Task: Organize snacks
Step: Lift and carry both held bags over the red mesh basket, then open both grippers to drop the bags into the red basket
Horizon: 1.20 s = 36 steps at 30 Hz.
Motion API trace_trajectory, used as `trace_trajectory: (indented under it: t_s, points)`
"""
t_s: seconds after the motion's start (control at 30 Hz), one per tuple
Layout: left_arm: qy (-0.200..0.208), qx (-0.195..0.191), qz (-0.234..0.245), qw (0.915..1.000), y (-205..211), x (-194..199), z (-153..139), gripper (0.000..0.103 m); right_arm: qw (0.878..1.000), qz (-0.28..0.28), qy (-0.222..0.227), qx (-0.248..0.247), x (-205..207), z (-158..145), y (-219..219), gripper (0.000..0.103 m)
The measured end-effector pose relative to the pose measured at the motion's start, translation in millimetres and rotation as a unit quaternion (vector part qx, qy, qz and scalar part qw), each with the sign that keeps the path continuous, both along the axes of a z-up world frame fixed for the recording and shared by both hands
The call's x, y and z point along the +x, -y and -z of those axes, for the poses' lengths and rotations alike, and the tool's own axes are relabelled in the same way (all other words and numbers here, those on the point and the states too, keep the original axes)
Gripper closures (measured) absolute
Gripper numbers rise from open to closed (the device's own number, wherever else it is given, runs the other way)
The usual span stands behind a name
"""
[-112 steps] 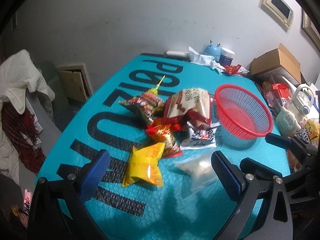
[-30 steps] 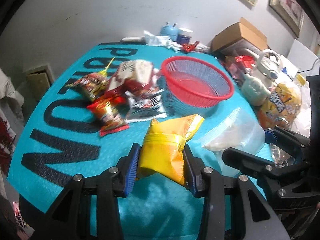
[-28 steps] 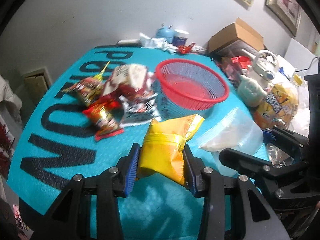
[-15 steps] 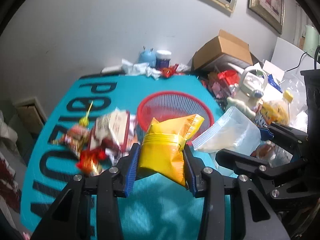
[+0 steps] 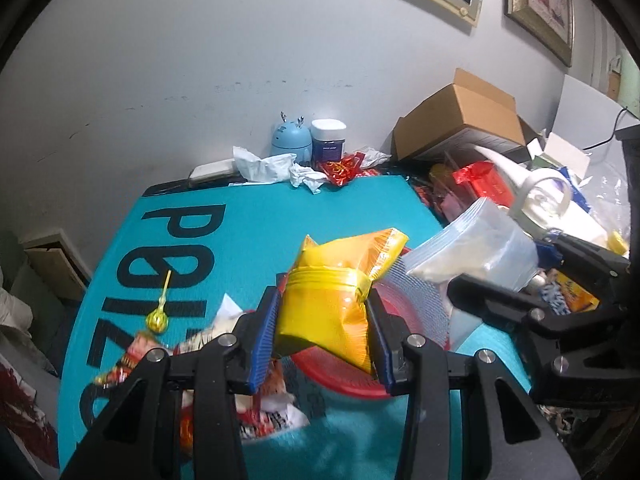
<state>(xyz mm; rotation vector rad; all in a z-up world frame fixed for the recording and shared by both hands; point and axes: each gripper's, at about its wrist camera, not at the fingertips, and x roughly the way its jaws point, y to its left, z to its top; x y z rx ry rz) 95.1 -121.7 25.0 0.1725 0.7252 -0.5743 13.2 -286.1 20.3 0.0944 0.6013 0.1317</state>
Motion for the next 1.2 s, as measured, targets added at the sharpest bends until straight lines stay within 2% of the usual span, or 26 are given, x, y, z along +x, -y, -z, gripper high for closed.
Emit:
trace_trajectory:
  t_s: [0.2,0.53,0.77,0.83,0.9,1.2]
  points:
    - [-0.022,0.011,-0.002,0.9997,12.1,27.3,16.1,0.062,1.0,0.019,-0.016,0.008,23.9,15.7,10.0,0.031]
    - [-0.051,0.048,-0.008,0.9975,25.4,44.7,47.7,0.062,0.998,0.034,-0.056,0.014,47.0,48.0,21.6,0.031]
    - [-0.072,0.073,-0.013,0.9946,32.4,52.4,59.8,0.055,0.997,0.046,-0.065,0.007,48.2,53.4,25.0,0.031]
    - [-0.068,0.079,-0.02,0.9943,33.1,52.0,60.1,0.044,0.996,0.05,-0.068,0.004,47.6,53.1,25.8,0.029]
    - [-0.059,0.08,-0.022,0.9948,33.4,49.1,57.3,0.038,0.996,0.055,-0.067,0.001,46.5,52.4,26.6,0.026]
    - [-0.034,0.075,-0.022,0.9963,29.5,37.4,35.0,0.037,0.997,0.061,-0.055,0.001,36.9,38.5,27.5,0.026]
